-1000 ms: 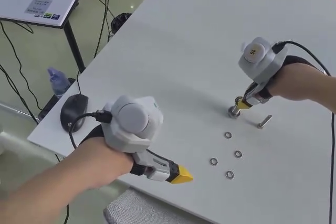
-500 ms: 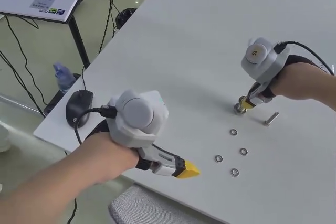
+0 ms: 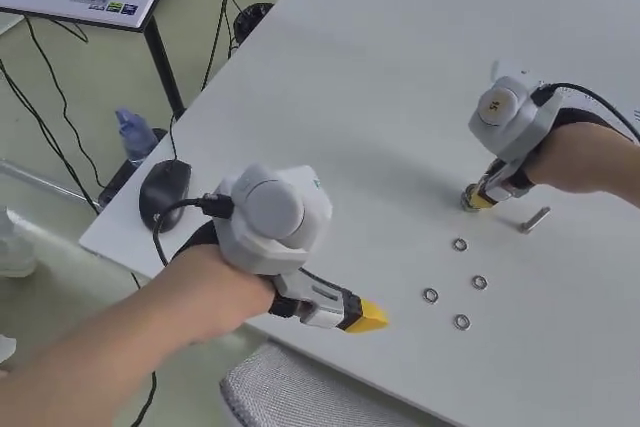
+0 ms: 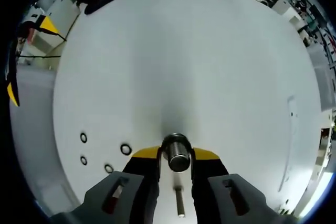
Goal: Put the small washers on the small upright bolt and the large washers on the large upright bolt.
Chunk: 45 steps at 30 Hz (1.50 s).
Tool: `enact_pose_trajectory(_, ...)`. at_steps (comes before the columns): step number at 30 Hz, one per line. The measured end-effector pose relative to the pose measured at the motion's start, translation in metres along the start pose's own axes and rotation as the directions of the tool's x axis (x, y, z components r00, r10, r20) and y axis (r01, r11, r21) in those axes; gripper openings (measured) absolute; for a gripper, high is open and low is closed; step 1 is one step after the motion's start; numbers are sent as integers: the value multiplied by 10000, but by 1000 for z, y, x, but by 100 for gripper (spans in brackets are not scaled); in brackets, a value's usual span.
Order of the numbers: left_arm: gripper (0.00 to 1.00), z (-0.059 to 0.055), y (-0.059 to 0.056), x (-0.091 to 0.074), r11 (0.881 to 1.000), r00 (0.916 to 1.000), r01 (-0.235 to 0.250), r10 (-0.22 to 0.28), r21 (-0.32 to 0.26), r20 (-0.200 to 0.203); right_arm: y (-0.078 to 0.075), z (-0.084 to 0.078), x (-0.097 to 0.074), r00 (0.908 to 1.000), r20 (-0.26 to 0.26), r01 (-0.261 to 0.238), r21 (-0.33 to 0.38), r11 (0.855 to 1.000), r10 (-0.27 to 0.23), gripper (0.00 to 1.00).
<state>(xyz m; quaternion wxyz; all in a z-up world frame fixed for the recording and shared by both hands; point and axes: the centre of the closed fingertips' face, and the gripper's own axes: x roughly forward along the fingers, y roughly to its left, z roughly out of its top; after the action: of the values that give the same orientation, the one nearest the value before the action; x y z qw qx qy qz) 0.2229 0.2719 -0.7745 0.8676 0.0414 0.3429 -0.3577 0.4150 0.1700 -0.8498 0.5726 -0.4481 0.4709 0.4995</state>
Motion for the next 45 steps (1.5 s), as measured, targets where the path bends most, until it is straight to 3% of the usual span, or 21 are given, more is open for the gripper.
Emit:
enact_pose_trajectory(8,87,-1,4,-1,10000,10000,-28,28,-1,-24,0,0,8,10000,-45,-30,-60,10000,30,22)
enact_pose_trajectory(17,86,-4,0,-1,10000,9999,55,-55,7,-138,0,1,9,9999,-29,-153,109,9998,153,23)
enact_pose_trajectory(30,86,-5,2,-5,10000,9999,-4,5,64,-150,-1,0,10,10000,-35,-72,-314,9995,71,24)
enact_pose_trajectory(39,86,-6,0,-6,9999,9997,44,-41,133,-235,0,0,9,9995,112,-276,-294,9992,279,34)
enact_pose_trajectory(45,86,-2,1,-7,9998,9999,39,-36,178,-149,-1,1,3,9994,297,-161,-328,9993,171,39)
